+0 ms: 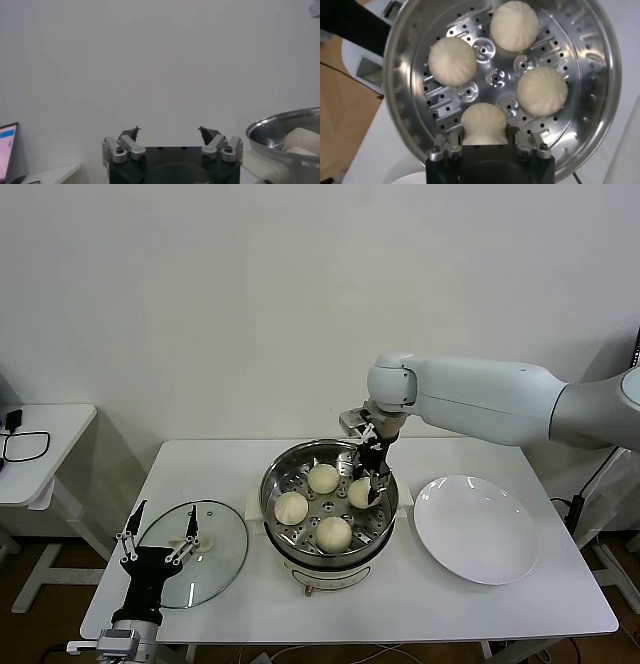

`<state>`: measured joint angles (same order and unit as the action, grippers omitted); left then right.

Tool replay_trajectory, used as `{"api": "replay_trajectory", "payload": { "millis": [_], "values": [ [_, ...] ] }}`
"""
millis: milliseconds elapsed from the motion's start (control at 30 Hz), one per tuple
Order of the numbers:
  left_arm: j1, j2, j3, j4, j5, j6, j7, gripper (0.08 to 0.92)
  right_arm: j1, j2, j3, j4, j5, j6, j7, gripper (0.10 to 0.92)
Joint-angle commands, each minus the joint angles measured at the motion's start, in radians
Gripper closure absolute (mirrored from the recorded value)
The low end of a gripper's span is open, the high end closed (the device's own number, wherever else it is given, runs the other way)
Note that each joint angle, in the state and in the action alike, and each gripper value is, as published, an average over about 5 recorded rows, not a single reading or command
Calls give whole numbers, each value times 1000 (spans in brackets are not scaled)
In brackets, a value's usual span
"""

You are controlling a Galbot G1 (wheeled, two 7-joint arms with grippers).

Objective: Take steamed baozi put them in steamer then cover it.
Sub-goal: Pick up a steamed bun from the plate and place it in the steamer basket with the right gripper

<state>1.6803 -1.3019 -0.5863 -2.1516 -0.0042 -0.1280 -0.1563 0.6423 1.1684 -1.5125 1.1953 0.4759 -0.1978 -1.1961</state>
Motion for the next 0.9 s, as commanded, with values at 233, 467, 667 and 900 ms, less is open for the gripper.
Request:
{"api": "replay_trajectory", "payload": {
  "millis": [233,467,667,900],
  "values": [
    [1,-1,-4,-3,-9,3,-1,177,-19,23,-7,-13,-31,-1,12,388],
    [1,-2,-4,-3,-8,4,-1,177,-10,-2,1,12,-34,1,5,262],
    [1,-3,-4,-4,1,4,-1,177,-8,-73,76,63,-32,12,0,243],
    [-9,1,-7,6,72,3,-11,177,-18,-217,199,167,61,79,161,204]
  ]
}}
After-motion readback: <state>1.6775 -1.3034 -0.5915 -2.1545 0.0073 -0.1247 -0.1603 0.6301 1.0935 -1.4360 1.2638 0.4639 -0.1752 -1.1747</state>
